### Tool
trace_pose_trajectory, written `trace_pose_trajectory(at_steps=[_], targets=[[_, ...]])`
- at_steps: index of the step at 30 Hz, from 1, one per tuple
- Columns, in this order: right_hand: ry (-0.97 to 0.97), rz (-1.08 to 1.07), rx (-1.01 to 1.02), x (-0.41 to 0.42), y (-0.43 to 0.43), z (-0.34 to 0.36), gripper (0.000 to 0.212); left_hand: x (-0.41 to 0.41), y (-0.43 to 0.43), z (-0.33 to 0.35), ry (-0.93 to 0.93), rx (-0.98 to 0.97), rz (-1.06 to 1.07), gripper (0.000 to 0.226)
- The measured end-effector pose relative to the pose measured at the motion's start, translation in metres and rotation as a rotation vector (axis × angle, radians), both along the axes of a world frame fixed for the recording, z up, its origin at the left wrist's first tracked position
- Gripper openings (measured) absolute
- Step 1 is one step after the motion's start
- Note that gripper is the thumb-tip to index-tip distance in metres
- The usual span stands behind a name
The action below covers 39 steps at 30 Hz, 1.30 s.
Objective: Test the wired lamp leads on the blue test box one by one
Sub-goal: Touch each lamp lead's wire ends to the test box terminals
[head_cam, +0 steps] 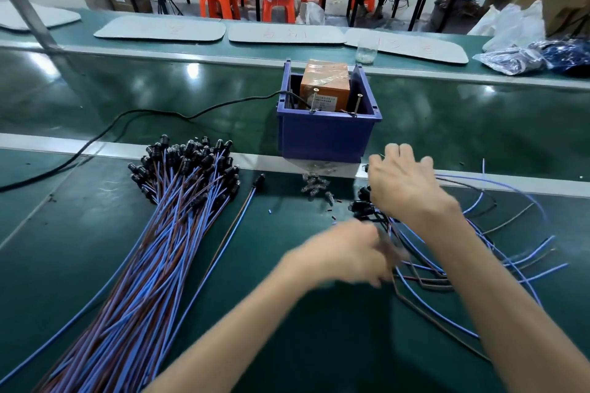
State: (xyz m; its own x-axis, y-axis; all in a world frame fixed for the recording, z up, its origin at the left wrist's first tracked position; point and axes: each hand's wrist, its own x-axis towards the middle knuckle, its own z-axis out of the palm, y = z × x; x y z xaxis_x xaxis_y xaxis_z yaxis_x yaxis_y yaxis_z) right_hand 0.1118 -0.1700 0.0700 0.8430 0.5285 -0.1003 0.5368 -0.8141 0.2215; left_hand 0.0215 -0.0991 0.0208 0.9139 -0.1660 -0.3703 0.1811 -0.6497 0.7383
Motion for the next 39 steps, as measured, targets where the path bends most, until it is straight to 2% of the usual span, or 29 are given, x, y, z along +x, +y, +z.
trace_pose_trajectory(at_steps=[1, 3, 4, 6, 7, 9, 12, 14, 16, 17, 18, 20, 24, 32, 34, 37, 39], targets=[[0.012, -0.012, 0.033, 0.006, -0.003, -0.008, 0.038, 0.003, 0.016, 0.001, -0.053, 0.030, 0.128, 0.012], [0.047, -0.061, 0.148, 0.016, -0.014, -0.011, 0.046, 0.004, 0.057, 0.010, -0.213, 0.259, 0.451, 0.027], [0.027, -0.092, 0.195, 0.021, -0.021, -0.006, 0.044, 0.003, 0.077, 0.008, -0.245, 0.397, 0.581, 0.030], [-0.107, -0.171, 0.253, 0.035, -0.039, 0.015, 0.030, -0.002, 0.100, 0.003, -0.257, 0.548, 0.751, 0.029], [-0.199, -0.210, 0.269, 0.042, -0.049, 0.028, 0.028, -0.003, 0.104, -0.002, -0.265, 0.597, 0.773, 0.030], [-0.359, -0.240, 0.276, 0.049, -0.067, 0.053, 0.038, -0.003, 0.113, -0.009, -0.269, 0.659, 0.794, 0.035], [-0.485, -0.140, 0.408, 0.028, -0.070, 0.072, 0.048, -0.002, 0.119, -0.013, -0.246, 0.724, 0.778, 0.046], [-0.530, -0.064, 0.246, 0.015, -0.060, 0.065, 0.041, -0.001, 0.119, -0.016, -0.216, 0.762, 0.747, 0.051], [-0.391, -0.029, 0.033, 0.013, -0.042, 0.045, 0.035, -0.001, 0.122, -0.018, -0.168, 0.779, 0.721, 0.054], [-0.270, -0.045, 0.005, 0.016, -0.034, 0.032, 0.029, -0.002, 0.124, -0.019, -0.139, 0.777, 0.714, 0.054], [-0.159, -0.068, 0.031, 0.019, -0.027, 0.018, 0.024, -0.002, 0.125, -0.020, -0.116, 0.772, 0.713, 0.051], [0.005, -0.158, 0.152, 0.024, -0.018, -0.013, 0.032, -0.003, 0.127, -0.021, -0.098, 0.770, 0.719, 0.040], [0.025, -0.175, 0.278, 0.025, -0.018, -0.059, 0.040, -0.002, 0.125, -0.023, -0.113, 0.783, 0.727, 0.028], [0.251, -0.110, 0.535, 0.047, -0.038, -0.060, 0.023, -0.001, 0.124, -0.024, -0.218, 0.753, 0.745, 0.023], [0.266, -0.140, 0.560, 0.048, -0.040, -0.062, 0.007, -0.001, 0.122, -0.024, -0.243, 0.714, 0.747, 0.020], [0.249, -0.154, 0.559, 0.046, -0.041, -0.062, 0.017, 0.000, 0.119, -0.024, -0.302, 0.652, 0.764, 0.019], [0.210, -0.133, 0.566, 0.045, -0.041, -0.061, 0.012, 0.000, 0.119, -0.023, -0.358, 0.622, 0.789, 0.019]])
